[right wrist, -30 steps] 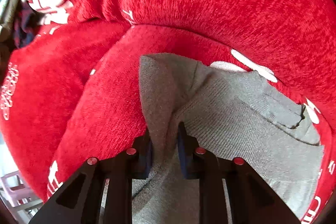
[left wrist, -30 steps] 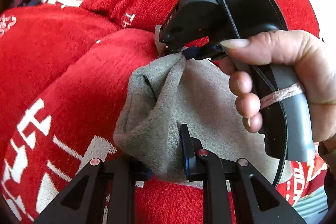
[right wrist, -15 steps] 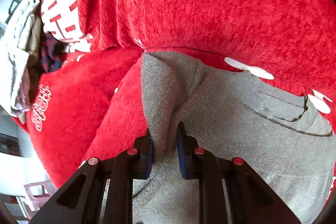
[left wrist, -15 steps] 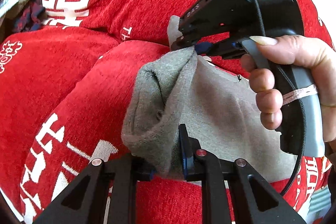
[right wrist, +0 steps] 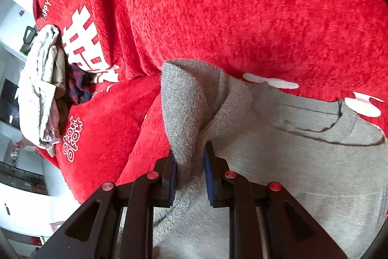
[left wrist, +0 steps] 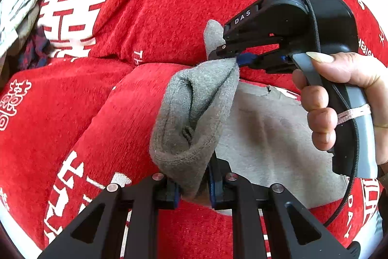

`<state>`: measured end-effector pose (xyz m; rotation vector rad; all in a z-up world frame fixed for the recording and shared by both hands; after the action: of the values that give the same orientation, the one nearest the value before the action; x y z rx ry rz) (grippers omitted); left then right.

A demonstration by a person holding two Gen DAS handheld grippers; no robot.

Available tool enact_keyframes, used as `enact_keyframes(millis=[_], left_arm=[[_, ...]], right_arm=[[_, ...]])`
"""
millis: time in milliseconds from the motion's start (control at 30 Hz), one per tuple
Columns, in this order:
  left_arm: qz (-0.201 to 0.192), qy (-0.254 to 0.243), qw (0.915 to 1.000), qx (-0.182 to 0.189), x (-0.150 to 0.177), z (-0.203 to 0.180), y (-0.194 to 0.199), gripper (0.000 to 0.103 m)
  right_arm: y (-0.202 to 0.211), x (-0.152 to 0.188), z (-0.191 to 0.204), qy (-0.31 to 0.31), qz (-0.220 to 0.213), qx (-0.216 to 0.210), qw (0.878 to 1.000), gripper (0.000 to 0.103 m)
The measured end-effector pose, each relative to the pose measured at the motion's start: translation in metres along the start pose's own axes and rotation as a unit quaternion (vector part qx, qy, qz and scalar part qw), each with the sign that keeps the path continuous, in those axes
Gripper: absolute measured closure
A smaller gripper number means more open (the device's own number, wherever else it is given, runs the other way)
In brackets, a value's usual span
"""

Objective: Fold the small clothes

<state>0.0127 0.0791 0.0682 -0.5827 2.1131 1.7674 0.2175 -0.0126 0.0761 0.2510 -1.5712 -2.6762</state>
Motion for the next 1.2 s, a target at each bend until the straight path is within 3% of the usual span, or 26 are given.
enact_keyframes(millis=[600,1200], left_arm=[[-0.013,-0.087,0.9954,-0.037,0.007,-0.084,0.019,0.084],[-0.013,-0.169,0.9829,-0.072,0.029,-0.173,0.015,0.084]], right_arm=[[0.069,0.023,-0.06,-0.011,-0.034,-0.041,0.999,0.082],[0.106,0.045,-0.124,-0.009,-0.047,-0.083,0.995,0.082]])
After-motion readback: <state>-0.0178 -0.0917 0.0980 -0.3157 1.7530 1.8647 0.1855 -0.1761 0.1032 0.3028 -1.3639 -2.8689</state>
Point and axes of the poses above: each gripper's, at about its wrist camera, not at the fingertips, and y roughly against the way its jaws point, z to its left, x to its underside, the point moved 1 cm from there along -y, roughly the way its jaws point, and after that the axes turned 8 degrees about z, right-handed, at the moved point
